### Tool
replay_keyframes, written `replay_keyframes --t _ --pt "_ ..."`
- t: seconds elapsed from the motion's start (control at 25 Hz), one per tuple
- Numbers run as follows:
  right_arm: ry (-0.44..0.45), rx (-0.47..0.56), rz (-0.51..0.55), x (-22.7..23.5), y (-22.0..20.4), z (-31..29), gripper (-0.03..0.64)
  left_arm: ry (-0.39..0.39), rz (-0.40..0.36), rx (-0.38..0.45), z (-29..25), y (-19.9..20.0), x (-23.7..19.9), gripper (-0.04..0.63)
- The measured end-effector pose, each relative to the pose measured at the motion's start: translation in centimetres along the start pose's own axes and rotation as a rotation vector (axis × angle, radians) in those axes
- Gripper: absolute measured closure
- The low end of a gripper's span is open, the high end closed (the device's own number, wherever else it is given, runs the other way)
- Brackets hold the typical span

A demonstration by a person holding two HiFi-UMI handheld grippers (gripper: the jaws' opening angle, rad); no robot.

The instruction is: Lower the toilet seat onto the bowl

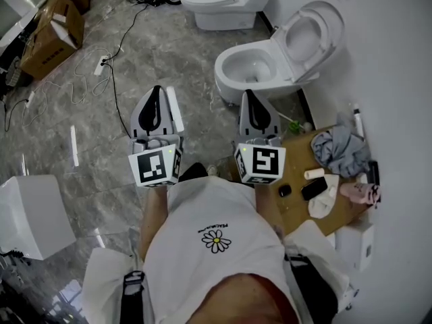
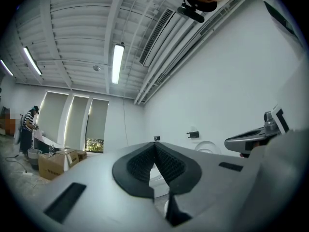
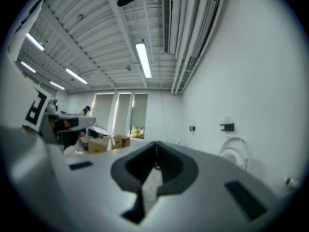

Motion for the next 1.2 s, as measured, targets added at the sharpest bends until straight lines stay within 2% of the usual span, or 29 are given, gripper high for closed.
replay_keyframes --t 0.32,0.52,0.88,1.0,1.2 --pt "-0.019 0.012 0.022 2.6 -0.2 -1.2 0.586 -0.022 -0.001 0.020 -2.4 -0.7 1.5 0.575" --pt "-0.040 0.015 0.017 4.0 -0.9 -2.4 0.586 -0.071 0.007 0.036 -4.5 -1.3 2.3 0.575" --pt "-0.086 0.036 0.058 5.8 -1.4 -5.9 0.586 -0.106 0.028 0.034 -10.0 -3.9 0.7 0.575" --pt "-0.085 0.017 0.076 5.8 -2.3 -7.4 0.586 -0.110 0.039 0.016 -11.6 -5.5 0.0 0.575" --pt "-0.114 0.051 0.101 6.2 -2.9 -10.1 0.586 -0.124 0.060 -0.012 -14.7 -8.1 -0.9 0.575"
Point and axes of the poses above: the fingertips, and each gripper's own axes: z backward along the fingers, x to its right, y out of its top, the point moved 3 cm from there along z, backward along the fingers, and after that the axes turned 13 degrees about x, right-handed, at the moved point
